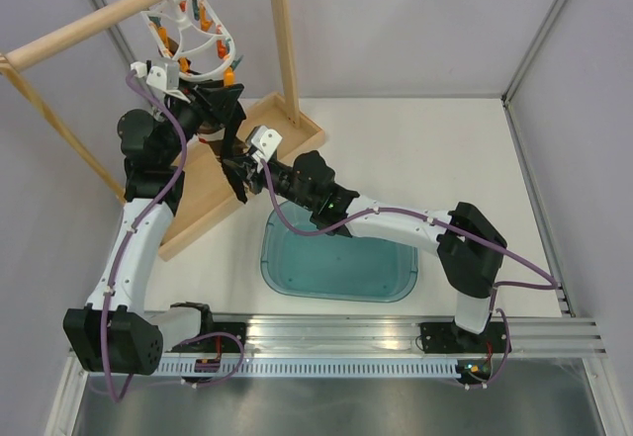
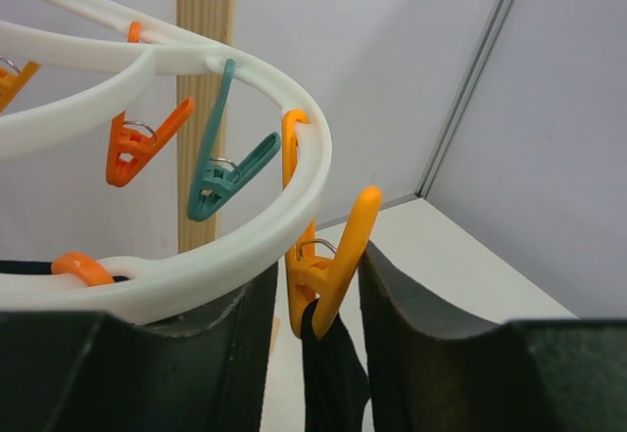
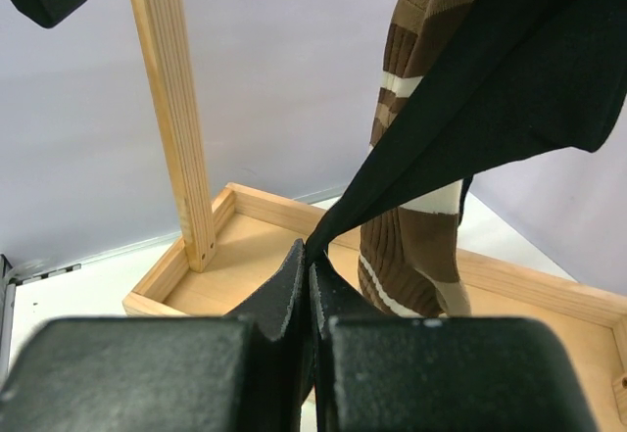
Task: Remove the socks clipped to the hanger
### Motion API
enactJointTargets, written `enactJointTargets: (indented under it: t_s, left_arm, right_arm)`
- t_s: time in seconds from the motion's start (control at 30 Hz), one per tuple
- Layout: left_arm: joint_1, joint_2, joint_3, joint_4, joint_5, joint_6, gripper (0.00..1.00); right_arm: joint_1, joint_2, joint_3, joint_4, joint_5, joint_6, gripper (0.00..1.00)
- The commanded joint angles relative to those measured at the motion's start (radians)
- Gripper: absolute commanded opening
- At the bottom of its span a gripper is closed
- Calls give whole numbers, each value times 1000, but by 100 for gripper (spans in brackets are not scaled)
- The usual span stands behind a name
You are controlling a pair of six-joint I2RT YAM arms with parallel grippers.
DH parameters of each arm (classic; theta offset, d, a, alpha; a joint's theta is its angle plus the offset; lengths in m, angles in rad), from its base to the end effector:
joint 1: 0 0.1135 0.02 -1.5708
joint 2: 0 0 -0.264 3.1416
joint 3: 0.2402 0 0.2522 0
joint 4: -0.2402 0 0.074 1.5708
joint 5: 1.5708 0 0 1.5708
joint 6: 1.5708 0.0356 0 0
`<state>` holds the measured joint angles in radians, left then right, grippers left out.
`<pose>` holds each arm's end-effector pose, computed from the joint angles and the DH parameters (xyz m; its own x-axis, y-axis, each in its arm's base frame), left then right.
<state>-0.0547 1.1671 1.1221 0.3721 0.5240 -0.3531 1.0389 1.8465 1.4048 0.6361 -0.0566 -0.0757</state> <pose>0.2616 -0.0322 0.4389 0.1211 -0.3065 -0.9441 0.5993 0.7808 -0.1766 0.2247 0.3858 0.3382 0.1649 0.1313 -0.9775 -0.8787 0.4698 -0.0851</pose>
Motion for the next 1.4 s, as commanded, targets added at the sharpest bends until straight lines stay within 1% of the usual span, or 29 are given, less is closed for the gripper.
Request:
enactJointTargets:
  t_s: [0.0, 0.03, 0.07, 0.13, 0.2, 0.23, 0.33, 0.57, 0.63, 0.67, 0.7, 0.77, 0.8, 0.87, 0.9, 0.93, 0.97, 1.0, 1.1, 1.37]
  left_arm:
    - [-7, -3, 50, 62, -12, 14, 42]
    - [-7, -3, 50, 62, -10, 16, 36]
    - [-8, -3, 50, 62, -9, 16, 32]
    - [-8, -3, 54, 62, -5, 16, 20]
    - [-8, -1, 56, 62, 1, 16, 16]
    - [-8, 2, 58, 62, 1, 16, 11]
    - [-8, 0, 58, 62, 5, 19, 3]
    - [-10, -3, 41, 60, 1, 16, 2]
    - [-10, -3, 33, 57, -1, 13, 5]
    - [-10, -3, 31, 53, -4, 11, 9]
    - [-11, -3, 33, 45, -15, 9, 25]
    - [-11, -6, 33, 25, -27, 12, 42]
    - [-14, -9, 31, 19, -32, 14, 58]
    - [-17, -14, 28, 8, -38, 22, 66]
    - [-22, -17, 27, 4, -39, 23, 81]
    - [-23, -18, 27, -1, -38, 26, 90]
    - [-27, -20, 27, -13, -38, 32, 98]
    - [-33, -21, 27, -21, -38, 37, 100]
    - [-49, -35, 19, -61, -58, 62, 100]
    - [-73, -139, -47, -182, -136, 123, 100]
  right_arm:
    - [10, -35, -3, 28, -32, 2, 1]
    - [10, -35, -3, 27, -32, 2, 1]
    - [9, -33, -4, 27, -31, 2, 1]
    - [9, -33, -7, 27, -29, 4, 1]
    - [10, -35, -10, 28, -25, 4, 1]
    - [10, -35, -12, 28, -23, 2, 1]
    - [10, -35, -12, 27, -19, 4, 1]
    - [10, -64, -49, 27, 35, -10, 1]
    - [9, -70, -50, 10, 44, -15, 1]
    - [10, -73, -55, 7, 50, -16, 1]
    - [9, -76, -58, 8, 51, -19, 1]
    - [10, -85, -70, 2, 75, -21, 1]
    - [10, -90, -75, 2, 78, -24, 1]
    - [9, -101, -87, -1, 93, -27, 1]
    - [10, -105, -92, -3, 98, -26, 1]
    - [9, -109, -96, -4, 104, -29, 1]
    - [9, -118, -105, -12, 116, -30, 1]
    - [9, -124, -110, -13, 123, -32, 1]
    - [10, -148, -135, -22, 146, -32, 1]
    - [9, -243, -242, -65, 218, -44, 1]
